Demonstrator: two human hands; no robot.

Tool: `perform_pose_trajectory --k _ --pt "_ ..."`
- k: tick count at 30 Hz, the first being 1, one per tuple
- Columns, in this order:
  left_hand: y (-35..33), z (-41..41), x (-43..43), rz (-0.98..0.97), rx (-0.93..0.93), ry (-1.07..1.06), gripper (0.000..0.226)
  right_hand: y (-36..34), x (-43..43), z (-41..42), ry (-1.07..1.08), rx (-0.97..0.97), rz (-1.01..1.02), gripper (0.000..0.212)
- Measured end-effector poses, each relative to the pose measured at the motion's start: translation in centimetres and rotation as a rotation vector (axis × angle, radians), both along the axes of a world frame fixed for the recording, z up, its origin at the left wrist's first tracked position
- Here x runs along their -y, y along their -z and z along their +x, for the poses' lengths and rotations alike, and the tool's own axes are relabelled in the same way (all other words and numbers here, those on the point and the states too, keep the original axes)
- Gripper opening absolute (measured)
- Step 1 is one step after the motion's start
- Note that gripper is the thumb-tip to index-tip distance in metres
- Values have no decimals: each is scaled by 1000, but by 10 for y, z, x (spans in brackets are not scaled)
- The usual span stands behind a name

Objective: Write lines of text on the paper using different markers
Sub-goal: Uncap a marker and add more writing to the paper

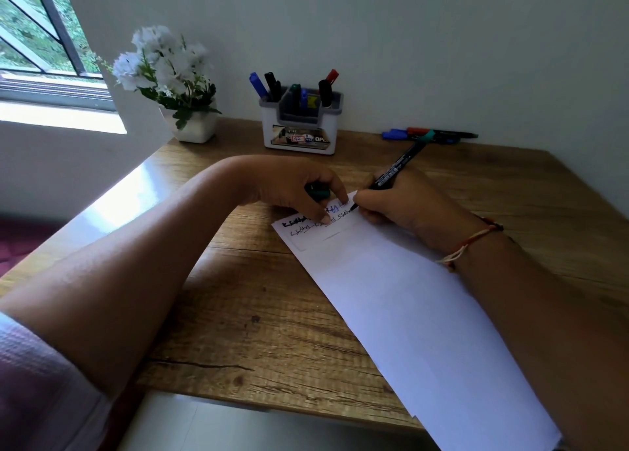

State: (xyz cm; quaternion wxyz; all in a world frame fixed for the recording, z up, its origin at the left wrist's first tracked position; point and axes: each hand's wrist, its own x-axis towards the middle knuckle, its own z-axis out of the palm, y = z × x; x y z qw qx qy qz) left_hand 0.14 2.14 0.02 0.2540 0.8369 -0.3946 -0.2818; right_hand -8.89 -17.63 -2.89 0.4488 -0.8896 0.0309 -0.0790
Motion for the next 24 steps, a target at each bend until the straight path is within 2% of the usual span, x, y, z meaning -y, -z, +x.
perform_pose_trajectory --k 24 --pt "2 3 -1 4 23 -4 43 -8 -6 -8 46 -29 -11 22"
